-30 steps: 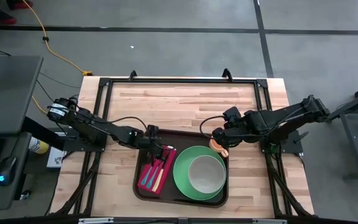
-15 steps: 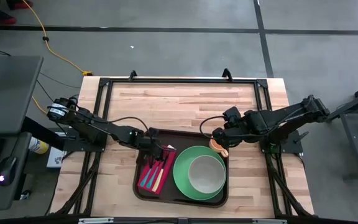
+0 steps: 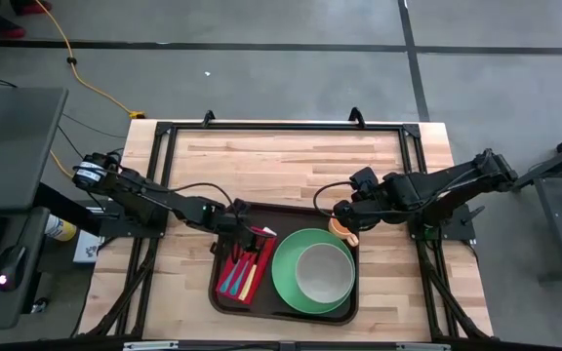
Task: Set up tray
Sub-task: Adjust the red napkin on the black serving tray
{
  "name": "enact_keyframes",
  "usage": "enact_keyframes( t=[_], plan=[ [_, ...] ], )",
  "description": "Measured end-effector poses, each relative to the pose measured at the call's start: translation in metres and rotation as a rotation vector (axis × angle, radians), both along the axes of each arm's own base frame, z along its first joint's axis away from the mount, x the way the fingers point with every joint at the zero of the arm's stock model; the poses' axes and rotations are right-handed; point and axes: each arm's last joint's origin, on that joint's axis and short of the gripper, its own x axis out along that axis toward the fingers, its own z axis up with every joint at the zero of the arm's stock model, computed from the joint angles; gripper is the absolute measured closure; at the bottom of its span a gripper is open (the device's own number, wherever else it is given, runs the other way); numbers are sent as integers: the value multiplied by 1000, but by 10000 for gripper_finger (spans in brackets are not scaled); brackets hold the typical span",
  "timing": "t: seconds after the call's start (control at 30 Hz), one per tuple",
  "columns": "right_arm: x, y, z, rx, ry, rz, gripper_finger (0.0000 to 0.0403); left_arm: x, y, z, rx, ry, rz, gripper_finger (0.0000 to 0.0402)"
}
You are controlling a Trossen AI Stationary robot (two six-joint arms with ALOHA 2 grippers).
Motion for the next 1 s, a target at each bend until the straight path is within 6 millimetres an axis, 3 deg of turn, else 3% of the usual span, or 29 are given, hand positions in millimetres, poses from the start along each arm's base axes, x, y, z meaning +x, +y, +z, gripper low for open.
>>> enact_keyframes(
  t=[0.4,0.63,0.83,1.0],
  plan=[
    [0,0,0,-6,-2,0,403,0,8,2,44,7,-14,222],
    [0,0,0,-8,0,3,403,3,33,2,-43,28,0,234],
    [0,0,0,-7,0,3,403,3,37,3,-220,37,-113,236],
    [0,0,0,-8,2,6,403,4,40,3,-159,30,-88,236]
  ],
)
